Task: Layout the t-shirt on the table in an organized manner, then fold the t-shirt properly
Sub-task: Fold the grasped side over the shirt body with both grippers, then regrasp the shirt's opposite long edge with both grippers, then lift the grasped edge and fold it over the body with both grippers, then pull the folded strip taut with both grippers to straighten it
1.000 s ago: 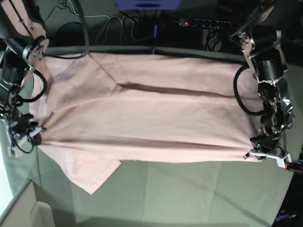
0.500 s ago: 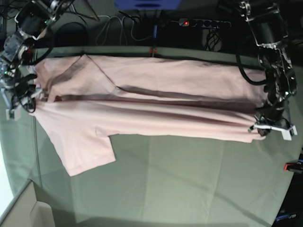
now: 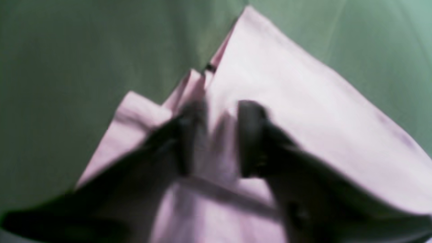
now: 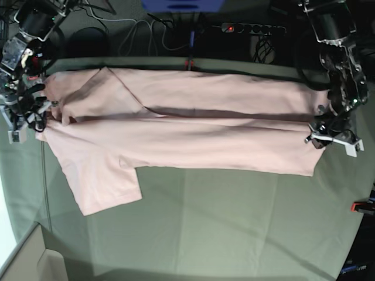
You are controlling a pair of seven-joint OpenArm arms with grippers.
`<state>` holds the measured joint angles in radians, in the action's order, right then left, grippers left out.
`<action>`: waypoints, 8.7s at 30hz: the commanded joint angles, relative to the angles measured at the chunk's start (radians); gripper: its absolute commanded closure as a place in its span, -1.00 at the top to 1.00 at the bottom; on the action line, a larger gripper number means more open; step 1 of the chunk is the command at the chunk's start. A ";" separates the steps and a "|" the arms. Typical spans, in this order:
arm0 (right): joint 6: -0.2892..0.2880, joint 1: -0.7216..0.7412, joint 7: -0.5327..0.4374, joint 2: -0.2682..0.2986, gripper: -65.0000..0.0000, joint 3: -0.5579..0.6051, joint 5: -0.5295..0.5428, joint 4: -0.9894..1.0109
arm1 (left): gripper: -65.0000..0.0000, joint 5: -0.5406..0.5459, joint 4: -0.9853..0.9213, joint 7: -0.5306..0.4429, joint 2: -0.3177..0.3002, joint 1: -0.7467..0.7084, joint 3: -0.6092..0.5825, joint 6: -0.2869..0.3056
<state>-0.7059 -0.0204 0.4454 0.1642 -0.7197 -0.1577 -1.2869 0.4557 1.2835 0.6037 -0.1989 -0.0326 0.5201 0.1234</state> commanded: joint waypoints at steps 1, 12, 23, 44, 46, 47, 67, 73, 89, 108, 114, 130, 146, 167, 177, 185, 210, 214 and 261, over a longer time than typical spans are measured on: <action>0.008 0.012 -0.017 0.018 -0.27 -0.004 0.007 -0.021 | -0.20 0.007 0.031 -0.014 -0.012 0.015 0.027 0.002; 0.008 0.107 -0.015 0.034 -0.04 0.005 0.005 -0.047 | 0.00 0.001 -0.015 -0.008 -0.015 0.147 0.102 0.002; 0.008 0.167 0.028 -0.004 -0.04 0.101 0.002 -0.047 | 0.00 -0.222 -0.539 -0.172 -0.014 0.468 -0.036 0.002; 0.008 0.228 0.037 0.015 -0.03 0.104 0.002 0.045 | 0.00 -0.257 -0.678 -0.344 -0.032 0.448 -0.160 -0.006; 0.008 0.241 0.034 0.015 -0.03 0.105 0.002 0.063 | 0.00 -0.265 -0.678 -0.344 -0.032 0.448 -0.162 -0.006; 0.008 0.247 0.034 0.015 -0.03 0.105 0.002 0.077 | 0.00 -0.265 -0.678 -0.344 -0.032 0.448 -0.166 -0.006; 0.008 0.409 -0.026 0.084 -0.03 0.219 0.002 0.493 | -1.00 -0.257 -0.677 -0.344 -0.032 0.419 -0.160 0.000; 0.008 0.383 -0.070 0.082 -0.08 0.297 0.002 0.496 | -1.00 -0.257 -0.526 -0.291 -0.030 0.412 -0.159 0.000; 0.008 0.380 -0.040 0.087 -1.00 0.190 0.004 0.330 | -1.00 -0.255 -0.213 -0.104 -0.024 0.389 -0.157 0.000; 0.008 0.414 0.031 0.107 -0.18 0.139 0.002 0.405 | -1.00 -0.166 -0.160 -0.090 -0.032 0.360 -0.157 -0.003; 0.008 0.417 0.028 0.110 0.31 0.139 0.002 0.485 | -1.00 -0.166 -0.153 -0.090 -0.032 0.348 -0.157 -0.001; 0.008 0.386 0.030 0.051 -0.39 0.139 0.004 0.490 | -1.00 -0.165 -0.152 -0.100 -0.032 0.317 -0.157 0.000; 0.008 0.481 0.036 0.050 -1.00 0.130 0.005 0.413 | -1.00 -0.165 -0.149 -0.090 -0.032 0.357 -0.062 0.002; 0.008 0.618 0.039 0.077 -1.00 0.058 0.007 0.399 | -1.00 -0.162 0.009 0.020 -0.020 0.469 -0.065 0.002; 0.008 0.434 0.039 0.027 -1.00 0.056 0.008 0.206 | -1.00 -0.162 0.066 0.051 0.003 0.380 -0.059 0.002; 0.008 0.231 0.039 -0.038 -1.00 0.058 0.008 -0.026 | -1.00 -0.162 0.147 0.057 -0.004 0.234 -0.048 0.002; 0.008 -0.163 0.031 -0.078 -1.00 0.058 0.008 -0.268 | -1.00 -0.162 0.307 0.134 0.025 -0.092 0.159 0.005; 0.008 -0.184 0.031 -0.081 -1.00 0.059 0.008 -0.268 | -1.00 -0.162 0.290 0.127 0.026 -0.119 0.154 0.005; 0.008 -0.241 0.037 -0.127 -0.16 -0.087 0.008 -0.412 | -0.30 -0.166 0.100 0.135 0.043 -0.111 0.197 0.193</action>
<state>-0.6975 -0.2642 0.4992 0.0353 -0.8104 -0.1627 -1.6867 0.2810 1.3651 0.7559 -0.1413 -0.1520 0.7166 0.3149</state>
